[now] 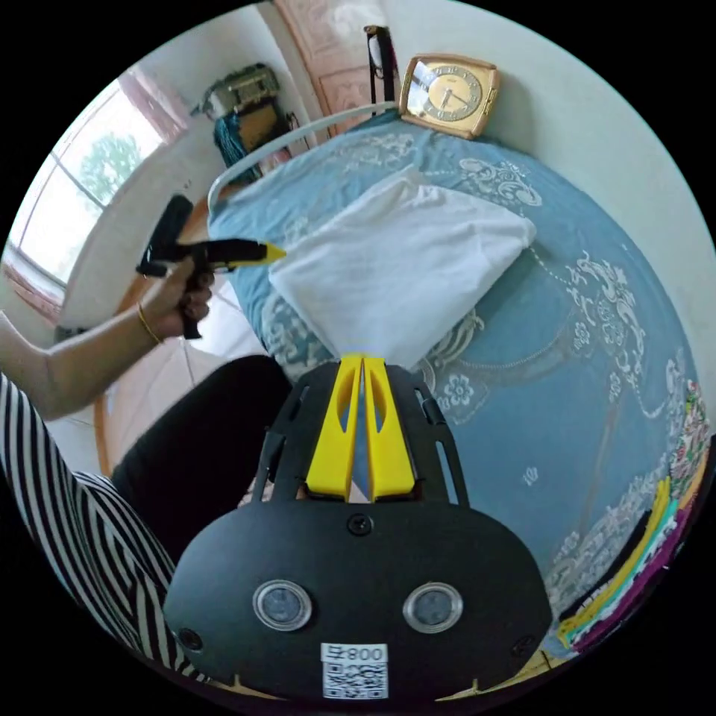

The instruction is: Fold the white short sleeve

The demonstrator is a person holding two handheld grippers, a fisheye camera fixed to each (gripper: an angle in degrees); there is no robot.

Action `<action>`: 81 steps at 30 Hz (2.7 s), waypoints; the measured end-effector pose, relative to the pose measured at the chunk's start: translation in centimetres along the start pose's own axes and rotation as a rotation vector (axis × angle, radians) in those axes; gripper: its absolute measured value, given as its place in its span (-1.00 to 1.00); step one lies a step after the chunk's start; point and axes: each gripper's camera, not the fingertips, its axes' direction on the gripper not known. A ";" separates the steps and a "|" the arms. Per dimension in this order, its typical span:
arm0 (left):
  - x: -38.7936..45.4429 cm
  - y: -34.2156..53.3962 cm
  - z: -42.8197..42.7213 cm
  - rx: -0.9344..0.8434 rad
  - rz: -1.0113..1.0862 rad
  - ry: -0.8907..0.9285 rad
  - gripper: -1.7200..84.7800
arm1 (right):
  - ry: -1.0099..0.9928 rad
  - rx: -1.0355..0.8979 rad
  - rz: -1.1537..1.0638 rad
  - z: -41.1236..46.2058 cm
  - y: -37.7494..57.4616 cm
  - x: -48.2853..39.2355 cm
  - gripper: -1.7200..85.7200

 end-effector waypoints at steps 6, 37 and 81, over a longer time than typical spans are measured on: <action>-2.0 0.5 2.2 -0.065 -0.065 -0.052 -0.96 | -0.177 -0.071 0.133 5.9 1.4 8.0 -0.96; -7.5 3.1 -1.1 -0.104 -0.161 0.270 -0.79 | -0.847 -0.126 0.540 15.7 12.6 37.6 -0.79; -22.3 4.6 7.3 0.244 -0.464 0.500 -0.87 | -1.132 0.106 0.526 7.0 32.1 48.5 -0.92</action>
